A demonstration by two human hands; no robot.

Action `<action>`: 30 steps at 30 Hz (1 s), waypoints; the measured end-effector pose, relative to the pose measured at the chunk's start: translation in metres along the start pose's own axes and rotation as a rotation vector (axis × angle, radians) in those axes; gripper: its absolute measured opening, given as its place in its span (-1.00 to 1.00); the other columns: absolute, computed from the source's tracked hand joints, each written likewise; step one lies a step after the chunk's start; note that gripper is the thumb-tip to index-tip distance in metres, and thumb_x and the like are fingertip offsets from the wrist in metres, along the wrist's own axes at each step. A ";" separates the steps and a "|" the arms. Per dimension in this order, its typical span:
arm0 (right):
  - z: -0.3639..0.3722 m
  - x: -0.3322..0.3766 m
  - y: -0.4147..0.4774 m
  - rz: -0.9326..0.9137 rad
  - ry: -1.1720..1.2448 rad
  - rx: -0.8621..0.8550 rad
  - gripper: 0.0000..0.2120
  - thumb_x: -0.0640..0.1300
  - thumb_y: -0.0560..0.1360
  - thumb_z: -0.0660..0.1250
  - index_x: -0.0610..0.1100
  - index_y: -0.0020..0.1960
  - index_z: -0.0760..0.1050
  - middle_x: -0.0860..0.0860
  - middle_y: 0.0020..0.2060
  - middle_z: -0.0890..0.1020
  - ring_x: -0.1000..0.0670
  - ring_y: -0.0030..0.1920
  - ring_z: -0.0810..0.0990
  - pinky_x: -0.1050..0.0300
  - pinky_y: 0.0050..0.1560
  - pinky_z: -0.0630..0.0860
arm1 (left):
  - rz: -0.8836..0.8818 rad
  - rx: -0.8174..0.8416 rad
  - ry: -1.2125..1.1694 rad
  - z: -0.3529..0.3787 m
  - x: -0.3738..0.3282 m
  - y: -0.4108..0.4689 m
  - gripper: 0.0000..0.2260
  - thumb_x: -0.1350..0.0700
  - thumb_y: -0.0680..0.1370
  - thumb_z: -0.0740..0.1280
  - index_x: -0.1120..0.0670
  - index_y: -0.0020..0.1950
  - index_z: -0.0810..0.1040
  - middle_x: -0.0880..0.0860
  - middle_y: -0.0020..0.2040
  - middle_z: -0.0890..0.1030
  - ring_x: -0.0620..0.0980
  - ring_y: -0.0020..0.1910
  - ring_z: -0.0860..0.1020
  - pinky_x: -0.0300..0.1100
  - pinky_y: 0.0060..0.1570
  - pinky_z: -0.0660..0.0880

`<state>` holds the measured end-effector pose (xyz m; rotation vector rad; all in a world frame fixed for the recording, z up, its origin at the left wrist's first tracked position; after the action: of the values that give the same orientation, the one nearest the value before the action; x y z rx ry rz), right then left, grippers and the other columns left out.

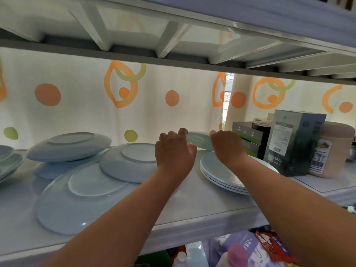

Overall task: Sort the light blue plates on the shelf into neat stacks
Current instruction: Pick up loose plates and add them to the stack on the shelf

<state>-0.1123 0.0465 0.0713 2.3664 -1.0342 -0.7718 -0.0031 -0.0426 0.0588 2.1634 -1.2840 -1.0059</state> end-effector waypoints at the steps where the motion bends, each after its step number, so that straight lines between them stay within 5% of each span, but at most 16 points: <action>1: -0.004 -0.004 -0.001 0.020 -0.007 -0.041 -0.77 -0.41 0.45 0.21 -0.25 0.07 0.49 -0.16 -0.12 0.67 -0.19 -0.11 0.67 0.06 -0.23 0.49 | 0.004 -0.014 -0.004 -0.001 -0.001 -0.001 -0.67 0.00 0.52 0.17 0.06 0.26 0.39 0.14 0.07 0.56 0.16 0.11 0.42 -0.04 0.03 0.34; 5: -0.029 -0.024 0.000 0.156 0.045 -0.304 -0.85 -0.33 0.31 0.47 -0.26 -0.15 0.55 -0.13 -0.51 0.58 -0.14 -0.56 0.58 0.20 -0.55 0.40 | 0.010 -0.081 -0.050 -0.007 -0.001 -0.006 -0.66 -0.02 0.53 0.16 0.04 0.28 0.39 0.13 0.09 0.56 0.16 0.13 0.42 -0.04 0.06 0.33; 8: -0.050 -0.043 0.002 0.253 0.340 -0.431 -0.84 -0.21 0.56 0.21 -0.29 0.00 0.51 -0.26 -0.31 0.63 -0.28 -0.31 0.63 0.04 -0.34 0.45 | 0.006 -0.094 -0.082 -0.010 -0.001 -0.008 -0.65 -0.02 0.53 0.16 0.05 0.29 0.37 0.13 0.10 0.56 0.17 0.13 0.42 -0.03 0.07 0.34; 11: -0.061 -0.057 0.002 0.368 0.495 -0.499 -0.74 -0.13 0.60 0.12 -0.26 0.13 0.48 -0.25 -0.12 0.65 -0.29 -0.11 0.62 -0.06 -0.10 0.54 | 0.003 -0.106 -0.098 -0.013 -0.003 -0.010 -0.64 -0.02 0.54 0.17 0.07 0.30 0.36 0.15 0.10 0.56 0.18 0.13 0.43 -0.02 0.07 0.35; 15: -0.058 -0.067 -0.011 0.591 0.838 -0.420 -0.75 -0.12 0.56 0.18 -0.25 0.09 0.51 -0.18 -0.06 0.64 -0.21 -0.04 0.62 0.00 -0.05 0.57 | 0.006 -0.116 -0.110 -0.016 -0.008 -0.013 -0.64 -0.02 0.54 0.17 0.08 0.29 0.36 0.15 0.10 0.57 0.19 0.11 0.44 0.00 0.07 0.36; 19: -0.050 -0.065 -0.030 0.765 1.270 -0.246 -0.71 -0.22 0.54 0.16 -0.28 0.22 0.45 -0.13 0.04 0.56 0.01 -0.36 0.55 0.27 -0.55 0.55 | 0.017 -0.134 -0.112 -0.020 -0.016 -0.017 -0.63 -0.04 0.56 0.13 0.08 0.31 0.35 0.15 0.13 0.56 0.18 0.10 0.44 -0.01 0.08 0.36; 22: -0.050 -0.061 -0.046 0.845 1.502 -0.187 -0.66 -0.31 0.53 0.12 -0.32 0.29 0.35 -0.21 0.22 0.49 -0.01 -0.51 0.56 0.32 -0.68 0.45 | 0.022 -0.131 -0.126 -0.024 -0.021 -0.021 -0.62 -0.06 0.58 0.08 0.06 0.34 0.33 0.15 0.19 0.54 0.18 0.13 0.43 -0.01 0.12 0.35; 26: -0.049 -0.068 -0.062 0.904 1.537 -0.151 -0.51 -0.42 0.50 0.18 -0.22 0.40 0.23 -0.17 0.30 0.41 -0.02 -0.26 0.51 0.35 -0.69 0.42 | 0.037 -0.142 -0.163 -0.028 -0.028 -0.027 -0.59 -0.08 0.56 0.01 0.06 0.33 0.34 0.15 0.18 0.54 0.18 0.13 0.43 0.00 0.13 0.35; 30: -0.044 -0.079 -0.075 0.925 1.612 -0.113 -0.48 -0.44 0.48 0.16 -0.20 0.41 0.24 -0.18 0.19 0.49 -0.04 -0.40 0.58 0.16 -0.50 0.61 | 0.074 -0.150 -0.273 -0.027 -0.035 -0.032 -0.56 -0.10 0.55 -0.03 0.07 0.31 0.36 0.12 0.18 0.56 0.16 0.17 0.45 -0.02 0.20 0.32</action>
<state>-0.0893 0.1609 0.0849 1.2934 -0.9422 1.1814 0.0248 0.0033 0.0670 1.9013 -1.3488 -1.3570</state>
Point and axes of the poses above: each hand's wrist, its own y-axis towards the middle knuckle, its own z-axis out of the palm, x = y × z, the point moved 6 cm from there along y, towards the middle knuckle
